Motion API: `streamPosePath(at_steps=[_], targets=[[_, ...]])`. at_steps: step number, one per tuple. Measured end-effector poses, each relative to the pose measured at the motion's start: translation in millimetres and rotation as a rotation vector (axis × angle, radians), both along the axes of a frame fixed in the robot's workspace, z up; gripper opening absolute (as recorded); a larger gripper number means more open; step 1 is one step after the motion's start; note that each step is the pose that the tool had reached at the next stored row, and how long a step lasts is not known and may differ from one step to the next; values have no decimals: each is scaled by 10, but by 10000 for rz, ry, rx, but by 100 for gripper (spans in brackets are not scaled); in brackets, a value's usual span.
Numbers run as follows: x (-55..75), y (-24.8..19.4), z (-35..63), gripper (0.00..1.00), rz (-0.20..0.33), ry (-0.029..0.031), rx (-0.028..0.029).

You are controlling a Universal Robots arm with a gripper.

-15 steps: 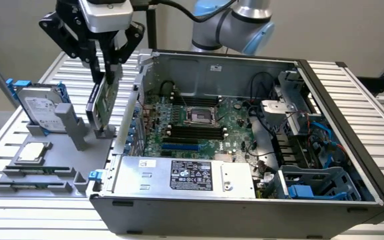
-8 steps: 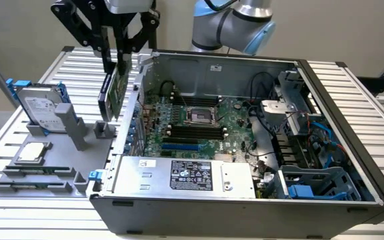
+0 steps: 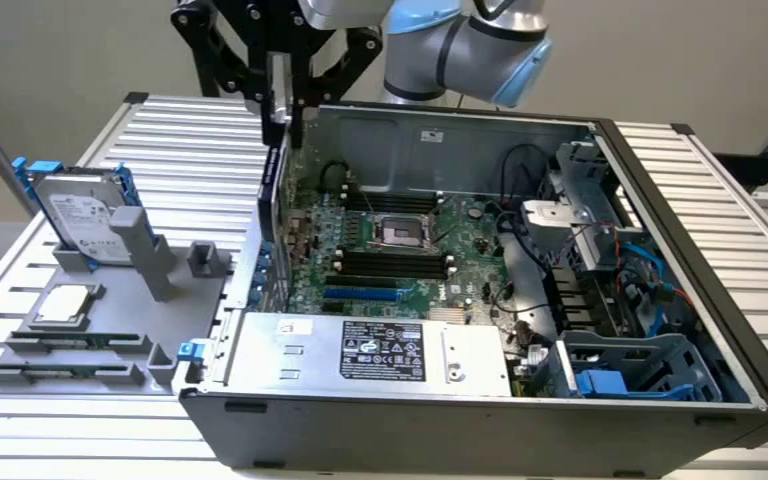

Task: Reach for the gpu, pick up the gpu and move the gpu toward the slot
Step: 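Pick up the gpu and move the gpu toward the slot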

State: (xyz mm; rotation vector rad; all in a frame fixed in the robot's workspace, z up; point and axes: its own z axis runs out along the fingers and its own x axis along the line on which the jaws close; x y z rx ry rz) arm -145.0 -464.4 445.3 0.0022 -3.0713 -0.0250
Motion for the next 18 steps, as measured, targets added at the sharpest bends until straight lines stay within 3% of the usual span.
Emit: streamPosePath(at_steps=[5, 10, 18], targets=[[230, 0, 0, 26, 0, -1, 62], [457, 0, -16, 26, 0, 0, 64], [820, 21, -123, 26, 0, 0, 65]])
